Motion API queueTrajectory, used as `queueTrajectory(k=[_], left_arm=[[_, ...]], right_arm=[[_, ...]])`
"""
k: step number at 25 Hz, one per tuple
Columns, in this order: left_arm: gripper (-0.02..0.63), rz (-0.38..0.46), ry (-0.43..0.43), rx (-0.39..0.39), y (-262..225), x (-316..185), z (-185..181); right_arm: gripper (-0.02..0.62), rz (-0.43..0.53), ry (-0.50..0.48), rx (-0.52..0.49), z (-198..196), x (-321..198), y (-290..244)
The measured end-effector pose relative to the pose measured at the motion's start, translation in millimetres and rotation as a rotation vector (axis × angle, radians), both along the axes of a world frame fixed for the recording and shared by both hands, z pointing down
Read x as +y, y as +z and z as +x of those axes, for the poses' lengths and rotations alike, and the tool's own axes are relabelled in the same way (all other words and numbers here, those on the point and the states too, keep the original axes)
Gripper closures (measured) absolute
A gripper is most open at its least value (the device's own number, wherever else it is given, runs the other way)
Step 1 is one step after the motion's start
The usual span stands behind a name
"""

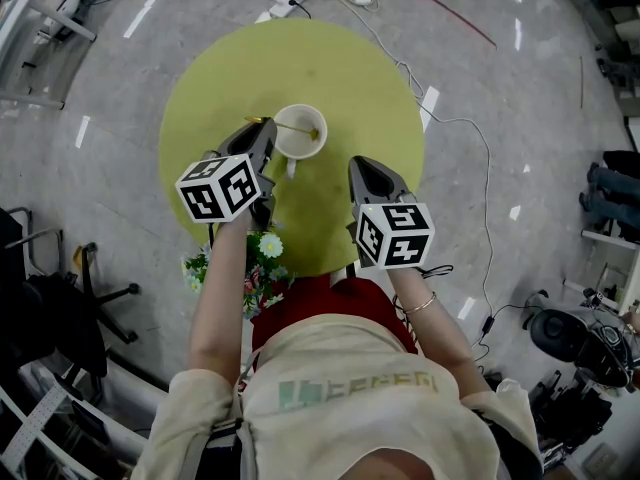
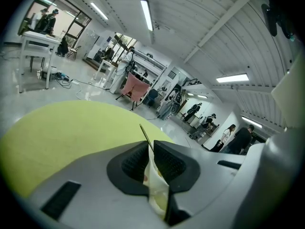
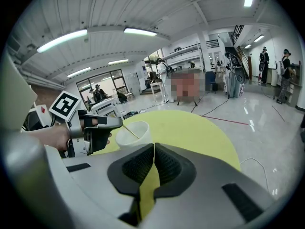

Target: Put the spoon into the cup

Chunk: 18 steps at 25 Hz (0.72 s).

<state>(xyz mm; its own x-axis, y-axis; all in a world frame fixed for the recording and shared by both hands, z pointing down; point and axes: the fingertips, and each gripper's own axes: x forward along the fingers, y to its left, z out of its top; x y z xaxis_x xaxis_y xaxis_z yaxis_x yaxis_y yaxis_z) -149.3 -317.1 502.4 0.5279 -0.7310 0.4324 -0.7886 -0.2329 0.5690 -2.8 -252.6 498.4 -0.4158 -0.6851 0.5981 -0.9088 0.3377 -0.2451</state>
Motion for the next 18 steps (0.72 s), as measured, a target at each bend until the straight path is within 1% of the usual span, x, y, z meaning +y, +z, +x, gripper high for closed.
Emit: queueTrajectory(k=[10,18], left_arm=[[0.577,-0.013,-0.014,0.026,2.8,-2.2,-5.3],[0.569,-0.006,-0.012,0.015,4.0,-3.0,-6.5]], right_arm=[[0.558,-0.009,0.003,-0.003,-0.6,-2.7,0.6],[0.558,-0.013,0.004,-0.003,-1.1,-2.6,3.2]])
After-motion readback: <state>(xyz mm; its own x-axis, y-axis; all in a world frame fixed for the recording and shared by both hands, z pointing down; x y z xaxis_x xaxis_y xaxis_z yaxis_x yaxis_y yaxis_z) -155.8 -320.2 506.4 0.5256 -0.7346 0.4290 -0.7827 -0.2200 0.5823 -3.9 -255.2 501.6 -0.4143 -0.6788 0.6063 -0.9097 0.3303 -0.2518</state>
